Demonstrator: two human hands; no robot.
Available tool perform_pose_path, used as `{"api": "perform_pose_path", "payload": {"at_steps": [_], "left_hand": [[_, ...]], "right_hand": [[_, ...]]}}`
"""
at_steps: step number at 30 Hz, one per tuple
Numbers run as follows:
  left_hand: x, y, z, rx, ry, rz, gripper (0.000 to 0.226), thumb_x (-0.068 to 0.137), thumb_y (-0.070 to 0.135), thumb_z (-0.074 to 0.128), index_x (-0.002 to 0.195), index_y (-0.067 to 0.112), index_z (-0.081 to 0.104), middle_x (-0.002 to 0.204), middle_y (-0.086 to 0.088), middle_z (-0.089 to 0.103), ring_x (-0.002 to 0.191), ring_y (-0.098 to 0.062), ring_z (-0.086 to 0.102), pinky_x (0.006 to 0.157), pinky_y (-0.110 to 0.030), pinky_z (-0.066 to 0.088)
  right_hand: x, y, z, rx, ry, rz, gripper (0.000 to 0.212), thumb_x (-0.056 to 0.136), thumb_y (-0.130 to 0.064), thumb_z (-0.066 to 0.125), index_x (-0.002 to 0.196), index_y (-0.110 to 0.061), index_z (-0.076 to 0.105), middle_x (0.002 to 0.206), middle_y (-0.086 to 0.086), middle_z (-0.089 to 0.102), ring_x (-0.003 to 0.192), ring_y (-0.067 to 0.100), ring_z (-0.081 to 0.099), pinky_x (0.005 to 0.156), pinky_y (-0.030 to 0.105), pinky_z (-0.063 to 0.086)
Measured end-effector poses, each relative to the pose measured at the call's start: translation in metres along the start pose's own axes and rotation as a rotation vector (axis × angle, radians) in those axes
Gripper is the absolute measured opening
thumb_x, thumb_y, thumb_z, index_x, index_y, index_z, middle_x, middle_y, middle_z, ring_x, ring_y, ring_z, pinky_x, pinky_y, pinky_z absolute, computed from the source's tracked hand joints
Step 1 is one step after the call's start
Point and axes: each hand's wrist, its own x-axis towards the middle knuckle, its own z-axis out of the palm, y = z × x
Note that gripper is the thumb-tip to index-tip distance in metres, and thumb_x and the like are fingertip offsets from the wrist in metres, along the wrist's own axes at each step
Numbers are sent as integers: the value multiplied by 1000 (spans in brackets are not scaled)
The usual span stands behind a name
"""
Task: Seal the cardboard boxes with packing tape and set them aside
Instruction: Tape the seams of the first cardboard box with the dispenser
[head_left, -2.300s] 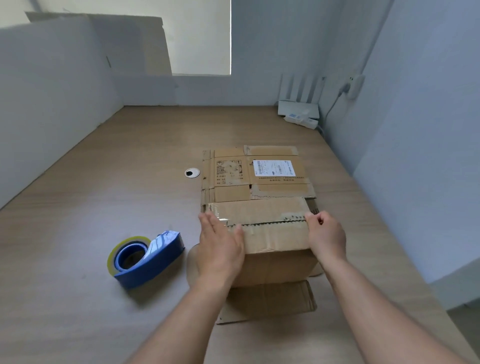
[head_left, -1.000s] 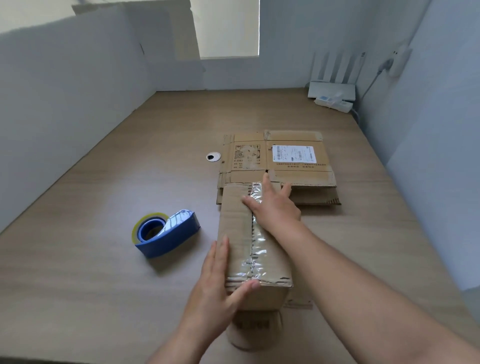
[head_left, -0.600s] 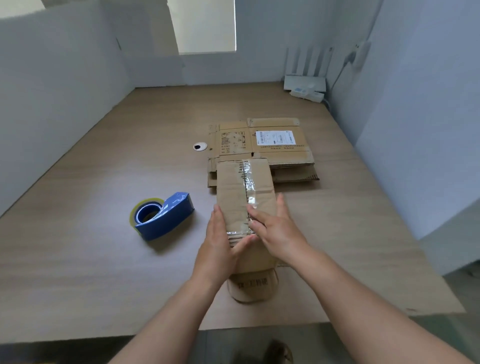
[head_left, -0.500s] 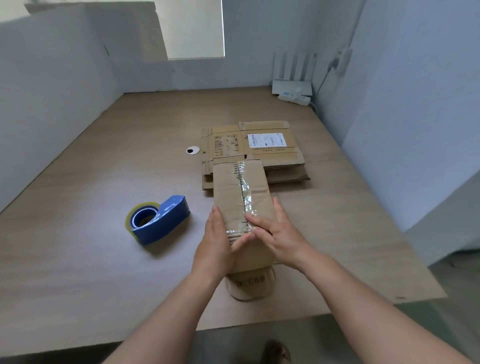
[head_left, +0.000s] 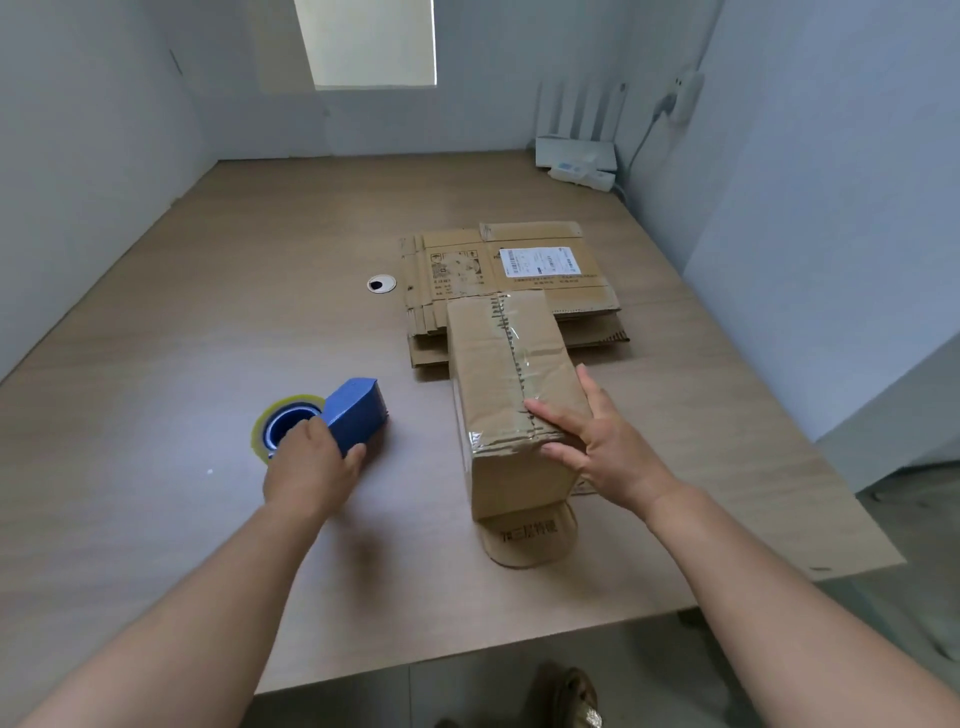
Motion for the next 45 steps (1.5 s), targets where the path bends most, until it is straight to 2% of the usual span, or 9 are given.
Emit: {"api": "perform_pose_path", "payload": {"at_steps": [8,12,21,24,27,30,37,42,45], "left_hand": [[38,-10,10,312,-27,-140,55,80,67,55,89,13,58,78,-3,58,76,-22,55,62,-27,39],[29,-15,14,411,-22,-68,55,83,69,49,94,17,63,94,-3,61,94,-22,58,78,-29,39],[-46,17,-34,-422,-162,-42,33,81,45,71,99,20,60,94,-1,64,81,-20,60,59,-27,44],[-80,28,-68,-695,-203,82,18,79,27,78,92,21,66,83,1,69,79,-17,64,62,-23,46],[-104,39,-97,-767,-296,239,31,66,26,83,94,23,68,84,2,71,76,-13,66,64,-19,50],[-117,50,-113,-763,-313,344,39,60,27,76,98,24,67,84,7,71,72,-6,64,61,-15,49],[-122,66,-126,-690,-326,474,40,69,9,84,103,23,66,87,10,72,77,-9,67,63,-15,49],[-117,77,-132,-665,-356,477,42,61,34,77,100,24,67,86,8,72,77,-12,67,62,-18,51],[-113,84,-137,-655,-337,439,72,39,77,74,88,24,69,78,8,72,68,-8,67,54,-14,46]], "right_hand": [[7,14,7,40,81,-76,62,86,-25,68,132,-48,34,160,4,0,146,18,14,112,21,16],[5,13,7,74,59,-73,59,85,-28,68,128,-54,36,160,1,-2,146,16,13,111,20,16],[2,-2,-8,-45,-32,-35,55,80,-56,66,130,-53,46,160,-3,-11,147,18,-4,121,39,5],[3,-19,-19,-18,8,-51,62,74,-66,51,129,-37,56,160,0,8,146,20,6,119,39,9],[-4,-44,-37,282,129,-139,47,78,-52,53,119,-31,62,144,-7,41,135,12,34,114,35,27],[-13,-68,-58,592,-20,-211,37,79,-43,60,115,-35,64,122,-10,61,113,8,57,98,28,47],[-15,-86,-75,664,-87,-284,28,86,-13,68,113,-19,63,102,0,67,89,3,61,80,19,52],[-14,-83,-77,716,28,-309,9,87,1,62,82,-6,63,71,2,60,64,5,54,61,17,47],[-14,-80,-77,685,76,-278,11,89,-2,62,78,-7,62,68,2,58,59,6,51,56,22,46]]}}
